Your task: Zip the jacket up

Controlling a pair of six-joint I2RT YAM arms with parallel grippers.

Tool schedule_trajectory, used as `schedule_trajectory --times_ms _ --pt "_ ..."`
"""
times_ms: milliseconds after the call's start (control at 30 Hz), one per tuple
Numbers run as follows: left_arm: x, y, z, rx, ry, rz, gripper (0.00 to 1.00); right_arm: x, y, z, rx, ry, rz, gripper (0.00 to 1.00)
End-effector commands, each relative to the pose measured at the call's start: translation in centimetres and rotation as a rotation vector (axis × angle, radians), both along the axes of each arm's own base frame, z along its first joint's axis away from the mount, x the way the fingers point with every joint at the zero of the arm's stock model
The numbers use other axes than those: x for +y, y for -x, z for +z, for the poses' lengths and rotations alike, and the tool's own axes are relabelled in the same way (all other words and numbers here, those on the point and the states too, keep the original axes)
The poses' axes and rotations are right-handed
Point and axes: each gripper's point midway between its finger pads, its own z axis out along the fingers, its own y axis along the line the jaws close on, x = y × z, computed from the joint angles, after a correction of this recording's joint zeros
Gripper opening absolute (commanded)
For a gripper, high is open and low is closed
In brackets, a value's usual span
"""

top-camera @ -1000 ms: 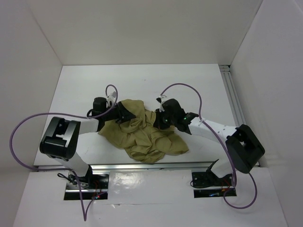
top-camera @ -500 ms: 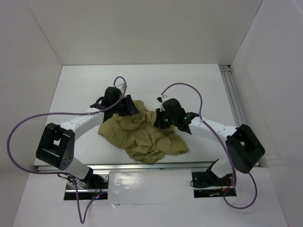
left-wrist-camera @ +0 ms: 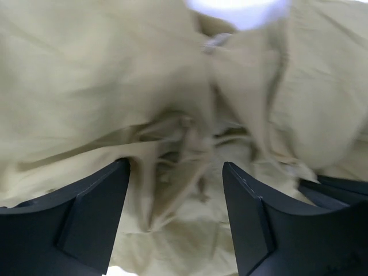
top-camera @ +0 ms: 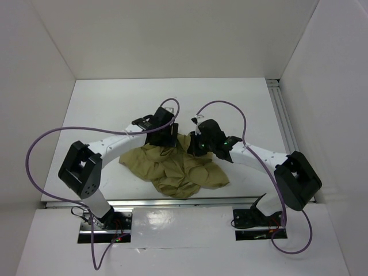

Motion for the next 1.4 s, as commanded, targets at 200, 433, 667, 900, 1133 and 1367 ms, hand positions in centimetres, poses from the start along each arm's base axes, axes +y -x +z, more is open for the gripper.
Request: schedule_trajectory --times_ms 200,433,667,900,1133,1367 --pt "2.8 -1.6 4.6 -0.126 -0.1 0.096 0.79 0.2 -1.0 1.9 -0.046 -0.036 -0.021 0.0" --pt "2.1 -1.7 9.3 -0.214 -0.011 0.061 0.71 0.1 -1.1 1.9 -0.049 -0.031 -0.029 0.0" --pt "-1.1 -0.1 5.9 -0.12 -0.106 -0.094 0.67 -1.6 -1.6 1.3 -0.028 -0.005 -0.095 0.0" --pt "-3.2 0.1 3.2 -0.057 -0.114 -0.127 0.71 -4.2 -1.9 0.3 0.004 0.0 -0.158 0.0" --pt "-3.0 0.1 0.2 -0.006 -0.204 -0.108 0.69 -5.6 -1.8 -0.2 0.03 -0.004 -0.19 0.0" --pt "-2.1 -0.4 -1.9 0.013 -0.282 -0.077 0.62 -5.8 -1.9 -0.2 0.033 -0.009 -0.193 0.0"
